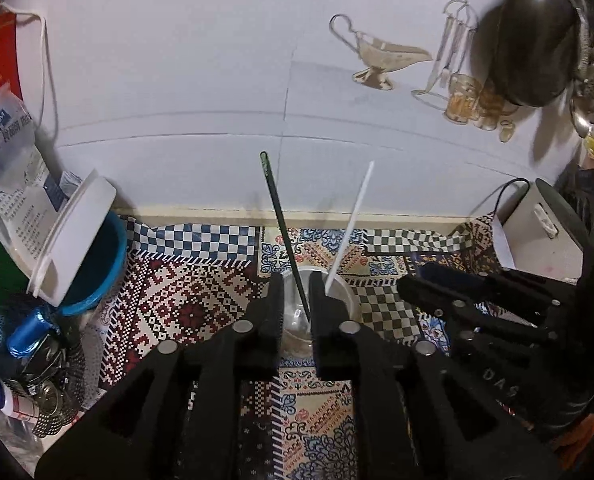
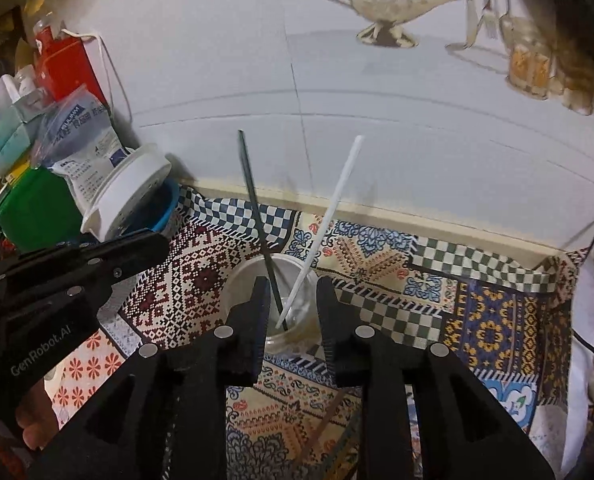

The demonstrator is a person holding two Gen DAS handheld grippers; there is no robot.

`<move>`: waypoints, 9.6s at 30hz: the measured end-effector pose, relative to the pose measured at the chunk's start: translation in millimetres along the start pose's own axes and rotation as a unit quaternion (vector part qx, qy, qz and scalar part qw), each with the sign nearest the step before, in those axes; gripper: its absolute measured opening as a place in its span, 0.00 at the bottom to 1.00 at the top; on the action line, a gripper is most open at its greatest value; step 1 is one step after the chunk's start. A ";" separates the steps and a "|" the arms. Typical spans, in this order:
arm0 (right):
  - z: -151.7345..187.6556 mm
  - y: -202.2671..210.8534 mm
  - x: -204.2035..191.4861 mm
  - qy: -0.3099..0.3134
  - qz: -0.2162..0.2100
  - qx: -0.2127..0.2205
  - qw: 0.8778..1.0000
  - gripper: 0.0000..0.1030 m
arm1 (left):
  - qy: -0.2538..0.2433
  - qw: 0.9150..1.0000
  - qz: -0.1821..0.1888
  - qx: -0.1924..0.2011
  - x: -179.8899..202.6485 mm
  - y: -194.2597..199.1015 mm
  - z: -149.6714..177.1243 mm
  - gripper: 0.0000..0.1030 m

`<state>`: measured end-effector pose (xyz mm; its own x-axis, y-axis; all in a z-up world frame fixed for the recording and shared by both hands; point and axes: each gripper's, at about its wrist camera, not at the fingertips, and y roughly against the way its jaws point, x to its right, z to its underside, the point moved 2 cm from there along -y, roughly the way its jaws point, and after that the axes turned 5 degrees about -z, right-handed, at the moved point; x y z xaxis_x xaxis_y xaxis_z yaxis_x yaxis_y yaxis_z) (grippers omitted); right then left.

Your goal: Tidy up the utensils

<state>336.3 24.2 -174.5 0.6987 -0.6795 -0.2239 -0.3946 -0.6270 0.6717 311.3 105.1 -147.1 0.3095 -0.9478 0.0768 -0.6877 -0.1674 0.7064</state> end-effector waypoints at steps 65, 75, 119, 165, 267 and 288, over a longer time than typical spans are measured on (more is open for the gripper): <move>189.0 33.1 148.0 -0.213 0.097 -0.133 0.963 0.40 | -0.113 0.955 0.134 -0.238 169.9 -122.3 151.2 0.13; 177.6 4.0 149.0 -0.191 0.111 -0.139 0.965 0.35 | -0.112 0.958 0.135 -0.228 174.8 -129.5 144.9 0.13; 129.9 114.6 92.6 -0.155 0.136 0.018 0.978 0.05 | -0.084 0.979 0.165 -0.081 133.8 14.4 99.4 0.00; -49.1 102.1 -25.6 0.024 0.022 0.153 0.988 0.05 | 0.046 0.992 0.079 0.086 5.0 51.1 -50.3 0.00; 193.9 13.1 124.3 -0.187 0.134 -0.163 0.959 0.43 | -0.087 0.976 0.060 -0.193 89.0 -57.3 168.1 0.40; 184.2 13.2 154.2 -0.205 0.128 -0.116 0.963 0.06 | -0.128 0.954 0.136 -0.234 165.0 -90.8 160.3 0.40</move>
<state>329.0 -159.0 -330.2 0.2832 -0.9235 -0.2588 -0.3458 -0.3501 0.8705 319.5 -79.6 -311.4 -0.0500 -0.9841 0.1706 -0.3332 0.1775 0.9260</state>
